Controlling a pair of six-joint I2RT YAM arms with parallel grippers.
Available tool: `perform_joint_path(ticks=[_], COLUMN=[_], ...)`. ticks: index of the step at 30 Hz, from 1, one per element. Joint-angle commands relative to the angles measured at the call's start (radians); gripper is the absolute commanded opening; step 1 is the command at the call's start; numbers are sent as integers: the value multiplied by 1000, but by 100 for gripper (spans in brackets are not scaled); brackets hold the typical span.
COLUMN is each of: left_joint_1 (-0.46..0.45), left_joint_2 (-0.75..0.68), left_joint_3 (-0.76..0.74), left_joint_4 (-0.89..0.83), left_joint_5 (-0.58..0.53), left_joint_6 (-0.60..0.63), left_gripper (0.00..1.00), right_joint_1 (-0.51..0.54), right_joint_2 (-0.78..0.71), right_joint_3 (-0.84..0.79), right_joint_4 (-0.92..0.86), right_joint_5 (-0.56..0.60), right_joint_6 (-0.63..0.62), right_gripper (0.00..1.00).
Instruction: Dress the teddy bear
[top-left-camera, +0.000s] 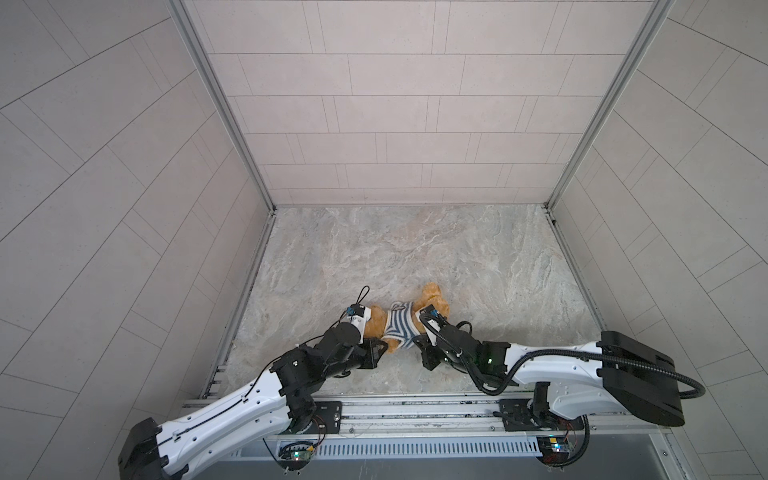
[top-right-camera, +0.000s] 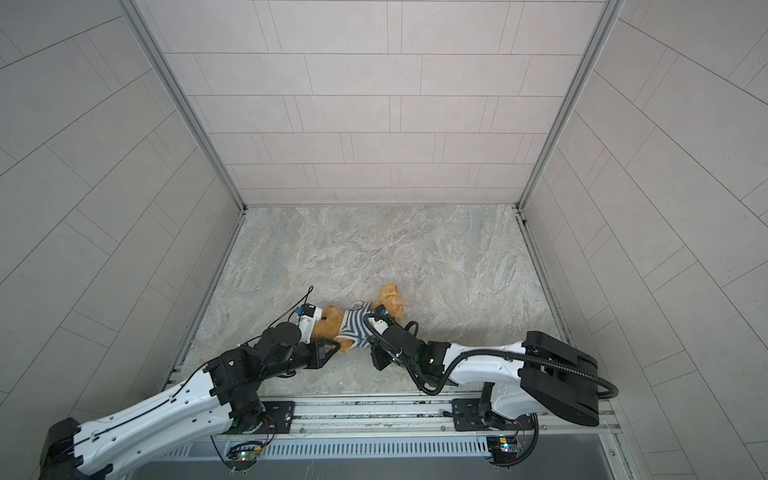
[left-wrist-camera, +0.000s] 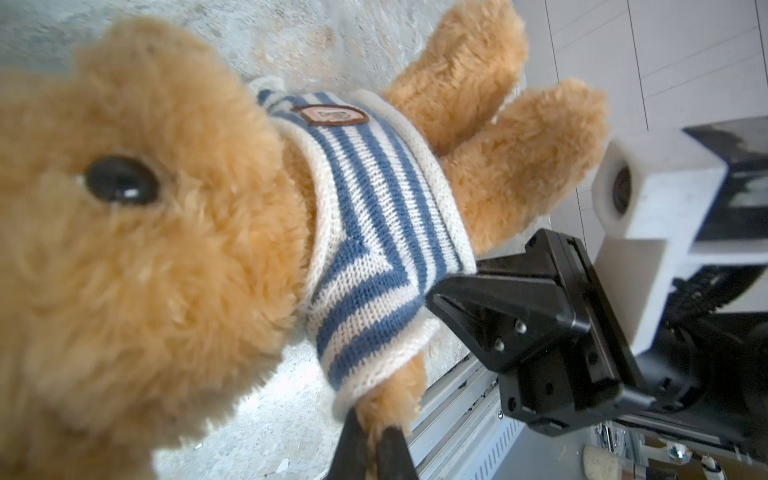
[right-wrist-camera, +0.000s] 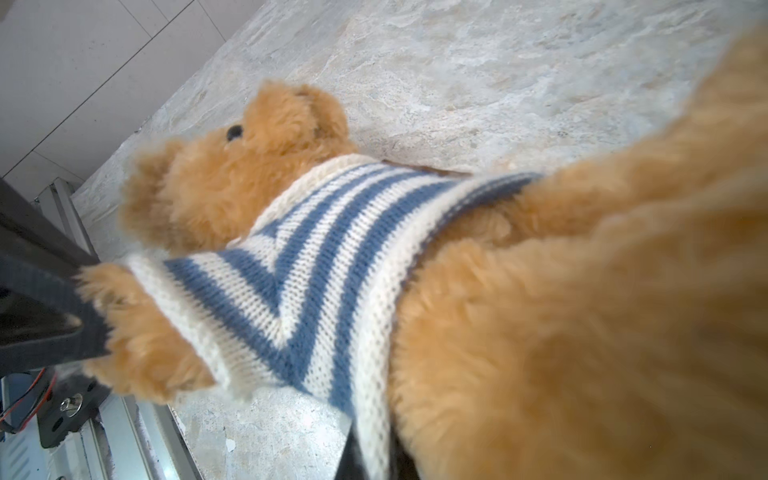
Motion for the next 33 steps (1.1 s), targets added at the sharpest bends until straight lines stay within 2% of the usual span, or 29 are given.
perform_joint_path(ticks=[1, 7, 13, 21, 26, 33], left_joint_1=[20, 28, 29, 29, 29, 29], left_joint_2=[-23, -47, -60, -4, 17, 19], left_joint_3=[-4, -37, -34, -18, 4, 17], left_joint_4=[-23, 99, 141, 224, 234, 247], left_joint_5=[81, 126, 116, 118, 126, 144], left_joint_6=[80, 52, 33, -6, -17, -31], left_gripper=[0, 0, 0, 0, 0, 0], right_joint_1=[-20, -21, -21, -7, 46, 51], right_joint_2=[-36, -51, -73, -67, -106, -108], right_joint_3=[-21, -24, -29, -26, -51, -84], right_joint_4=[-38, -87, -71, 39, 49, 70], right_joint_5=[52, 85, 49, -144, -120, -73], right_joint_6=[28, 31, 18, -56, -82, -59], right_gripper=[0, 0, 0, 15, 32, 47])
